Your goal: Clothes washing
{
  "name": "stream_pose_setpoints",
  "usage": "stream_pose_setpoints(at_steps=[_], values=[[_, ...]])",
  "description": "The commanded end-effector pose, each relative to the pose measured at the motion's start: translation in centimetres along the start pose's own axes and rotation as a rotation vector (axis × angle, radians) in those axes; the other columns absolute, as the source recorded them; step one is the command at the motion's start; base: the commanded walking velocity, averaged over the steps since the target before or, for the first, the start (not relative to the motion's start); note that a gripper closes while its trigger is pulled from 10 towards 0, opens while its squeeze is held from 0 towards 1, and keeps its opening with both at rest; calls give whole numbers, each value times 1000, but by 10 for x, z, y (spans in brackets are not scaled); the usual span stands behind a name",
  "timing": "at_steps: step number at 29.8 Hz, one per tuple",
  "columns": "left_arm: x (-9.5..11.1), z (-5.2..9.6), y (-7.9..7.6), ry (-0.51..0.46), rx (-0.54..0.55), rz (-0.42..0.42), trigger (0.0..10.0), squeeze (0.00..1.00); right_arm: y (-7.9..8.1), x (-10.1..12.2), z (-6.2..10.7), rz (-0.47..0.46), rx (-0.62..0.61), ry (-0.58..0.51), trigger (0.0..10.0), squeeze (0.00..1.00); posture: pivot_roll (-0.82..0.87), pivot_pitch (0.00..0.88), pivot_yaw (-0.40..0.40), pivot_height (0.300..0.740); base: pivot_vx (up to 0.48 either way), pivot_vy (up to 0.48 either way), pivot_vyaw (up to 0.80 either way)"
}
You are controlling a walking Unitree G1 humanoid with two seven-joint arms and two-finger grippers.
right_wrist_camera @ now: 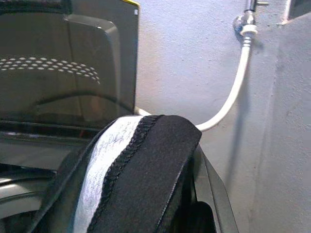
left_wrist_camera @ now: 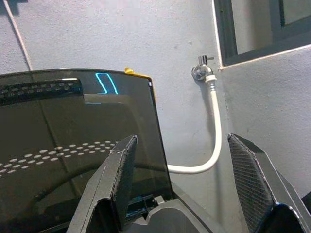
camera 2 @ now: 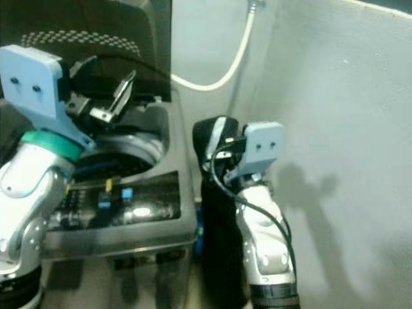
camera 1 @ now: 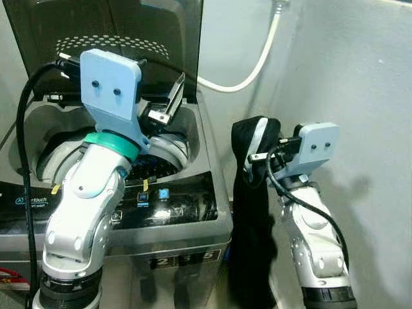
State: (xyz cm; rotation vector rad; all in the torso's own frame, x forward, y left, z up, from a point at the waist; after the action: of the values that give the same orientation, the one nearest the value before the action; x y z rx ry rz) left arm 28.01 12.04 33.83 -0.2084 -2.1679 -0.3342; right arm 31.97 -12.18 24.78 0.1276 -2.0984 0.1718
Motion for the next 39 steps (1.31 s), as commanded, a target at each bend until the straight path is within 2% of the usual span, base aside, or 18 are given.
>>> stream_pose_setpoints(at_steps=[1, 21, 35, 39], values=[[-3, 1, 1, 12, 4, -1, 10000, 0, 1, 1, 0, -7, 1, -5, 10000, 0, 74, 10, -17, 740, 0, 480, 0], [-5, 2, 1, 24, 4, -10, 10000, 0, 2, 1, 2, -7, -1, -6, 10000, 0, 73, 17, -15, 740, 0, 407, 0], [-6, 3, 0, 28, -3, -30, 10000, 0, 3, 2, 1, -11, 5, -8, 10000, 0, 77, 19, -14, 740, 0, 0, 0], [-6, 2, -1, 20, -24, -54, 10000, 0, 8, 4, -1, -2, 41, -23, 10000, 0, 79, 20, -11, 740, 0, 0, 0]])
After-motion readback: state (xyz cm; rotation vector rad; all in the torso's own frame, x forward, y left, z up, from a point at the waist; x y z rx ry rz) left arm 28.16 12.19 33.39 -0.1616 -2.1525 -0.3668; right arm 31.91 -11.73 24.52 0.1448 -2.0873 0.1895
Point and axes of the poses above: a point about 5 cm out from each wrist's last joint towards the gripper, its own z axis pointing back from the gripper into the wrist, its own x axis along the axis of the wrist's last joint, y = z × x, the point moved 1 cm from there along -z, pointing out of the wrist towards the gripper, and after that the axes turned 5 degrees about z, right-handed, at the moved point
